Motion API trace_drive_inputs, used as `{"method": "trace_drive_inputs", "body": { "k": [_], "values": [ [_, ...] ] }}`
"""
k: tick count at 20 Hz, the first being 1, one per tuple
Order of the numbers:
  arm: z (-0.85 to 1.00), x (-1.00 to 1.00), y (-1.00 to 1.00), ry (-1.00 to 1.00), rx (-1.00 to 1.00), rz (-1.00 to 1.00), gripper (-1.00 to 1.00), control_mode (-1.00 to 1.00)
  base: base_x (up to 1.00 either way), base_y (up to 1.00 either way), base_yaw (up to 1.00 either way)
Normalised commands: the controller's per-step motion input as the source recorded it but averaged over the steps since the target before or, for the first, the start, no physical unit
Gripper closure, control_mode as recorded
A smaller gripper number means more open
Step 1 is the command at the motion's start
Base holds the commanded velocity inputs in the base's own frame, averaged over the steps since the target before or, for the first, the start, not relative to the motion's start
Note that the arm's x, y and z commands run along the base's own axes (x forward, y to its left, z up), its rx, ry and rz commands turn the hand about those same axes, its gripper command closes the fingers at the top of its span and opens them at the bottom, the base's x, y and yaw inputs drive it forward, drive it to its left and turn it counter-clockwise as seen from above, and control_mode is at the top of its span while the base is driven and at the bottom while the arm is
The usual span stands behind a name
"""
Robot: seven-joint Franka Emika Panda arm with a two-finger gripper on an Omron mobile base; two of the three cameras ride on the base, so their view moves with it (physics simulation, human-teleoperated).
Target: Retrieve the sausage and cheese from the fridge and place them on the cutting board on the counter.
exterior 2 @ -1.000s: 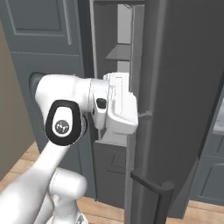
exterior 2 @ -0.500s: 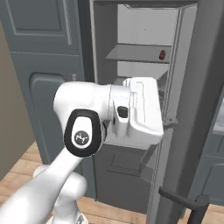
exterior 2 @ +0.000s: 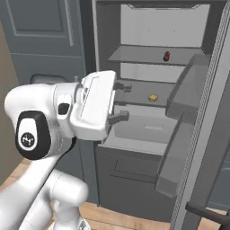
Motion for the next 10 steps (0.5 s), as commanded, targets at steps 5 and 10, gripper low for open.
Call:
{"method": "trace_drive_inputs", "body": {
  "k": [5,10],
  "values": [
    [-0.05,0.00,1.00,0.24,-0.03,0.26,-1.00,-1.00,0.00,0.00,0.00],
    [0.00,0.07,0.88,0.47,0.00,0.49,-1.00,-1.00,0.00,0.00,0.00]
  ]
}}
